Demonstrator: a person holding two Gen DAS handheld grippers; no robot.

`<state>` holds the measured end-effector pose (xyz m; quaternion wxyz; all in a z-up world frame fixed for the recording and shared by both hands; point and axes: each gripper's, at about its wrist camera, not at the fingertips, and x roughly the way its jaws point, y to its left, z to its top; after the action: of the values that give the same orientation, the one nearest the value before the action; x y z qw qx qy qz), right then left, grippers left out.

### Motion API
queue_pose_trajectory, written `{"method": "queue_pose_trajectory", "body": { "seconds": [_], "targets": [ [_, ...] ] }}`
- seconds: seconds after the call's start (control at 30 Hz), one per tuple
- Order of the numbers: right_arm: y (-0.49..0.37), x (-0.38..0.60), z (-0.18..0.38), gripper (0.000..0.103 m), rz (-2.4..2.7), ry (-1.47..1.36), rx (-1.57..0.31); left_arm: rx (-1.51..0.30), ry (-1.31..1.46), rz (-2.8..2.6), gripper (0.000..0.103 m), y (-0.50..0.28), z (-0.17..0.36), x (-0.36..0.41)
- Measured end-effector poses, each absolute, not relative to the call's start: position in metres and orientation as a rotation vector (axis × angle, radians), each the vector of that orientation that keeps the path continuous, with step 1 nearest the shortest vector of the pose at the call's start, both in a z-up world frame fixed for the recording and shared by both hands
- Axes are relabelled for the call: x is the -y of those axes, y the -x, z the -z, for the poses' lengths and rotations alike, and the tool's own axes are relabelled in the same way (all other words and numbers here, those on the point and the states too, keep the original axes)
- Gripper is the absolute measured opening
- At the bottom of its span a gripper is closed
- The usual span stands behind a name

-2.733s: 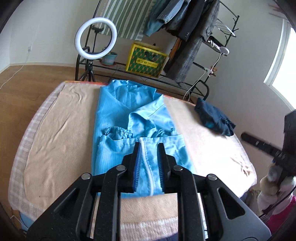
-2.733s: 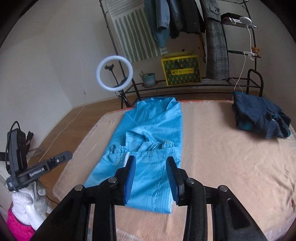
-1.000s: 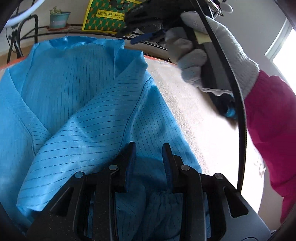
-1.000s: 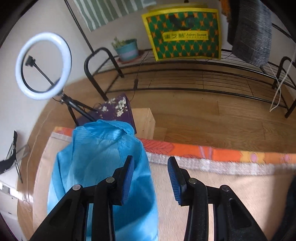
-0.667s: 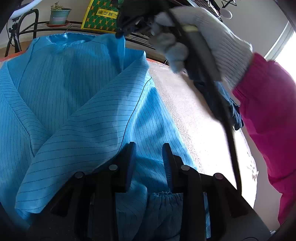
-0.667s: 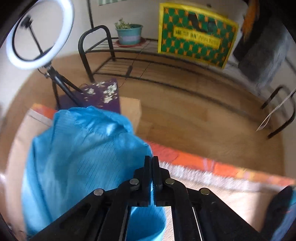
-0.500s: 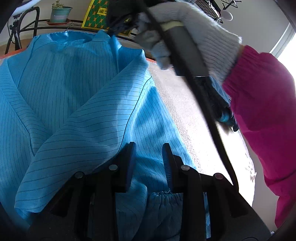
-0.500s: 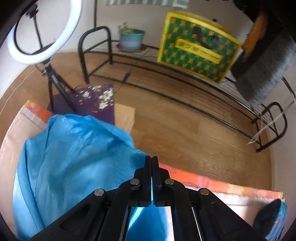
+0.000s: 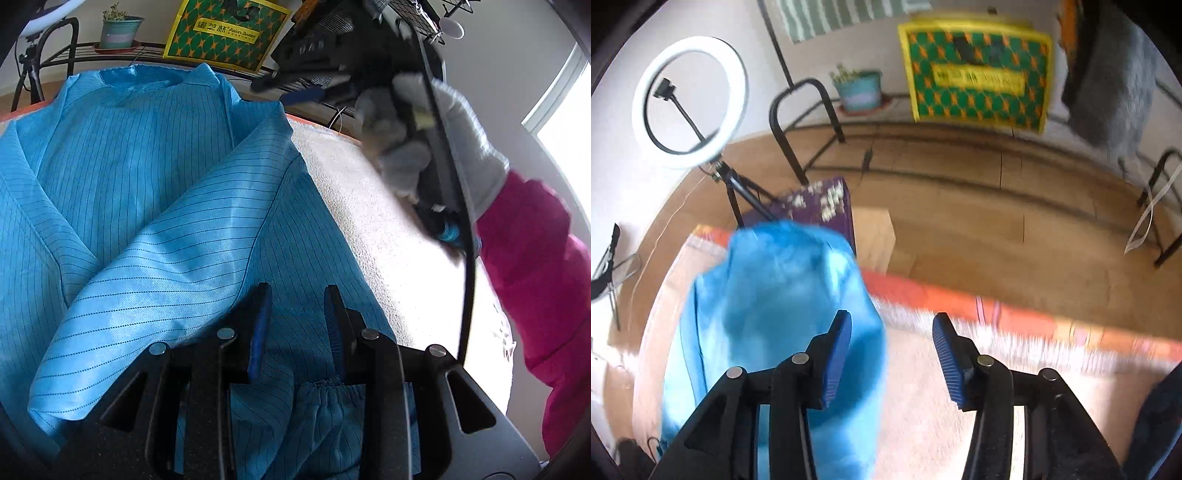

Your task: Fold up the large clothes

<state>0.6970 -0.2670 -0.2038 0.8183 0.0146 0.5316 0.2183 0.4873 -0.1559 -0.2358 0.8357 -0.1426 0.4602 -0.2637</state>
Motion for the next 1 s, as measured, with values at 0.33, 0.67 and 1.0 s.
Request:
{"method": "queue_pose_trajectory", "body": {
  "seconds": [0.33, 0.67, 1.0],
  "targets": [
    [-0.697, 0.246, 0.228, 0.0, -0.49, -0.009, -1.068, -0.963, 0.269, 0.546, 0.029, -0.482, 0.237, 0.156],
    [-0.658, 0.307, 0.139, 0.017, -0.469, -0.152, -0.93, -0.949, 0.303, 0.56, 0.029, -0.472, 0.21, 0.14],
    [-0.604, 0.34, 0.123, 0.037, -0.544, -0.151, -0.938, -0.806, 0.294, 0.469, 0.044, -0.458, 0.109, 0.036]
  ]
}}
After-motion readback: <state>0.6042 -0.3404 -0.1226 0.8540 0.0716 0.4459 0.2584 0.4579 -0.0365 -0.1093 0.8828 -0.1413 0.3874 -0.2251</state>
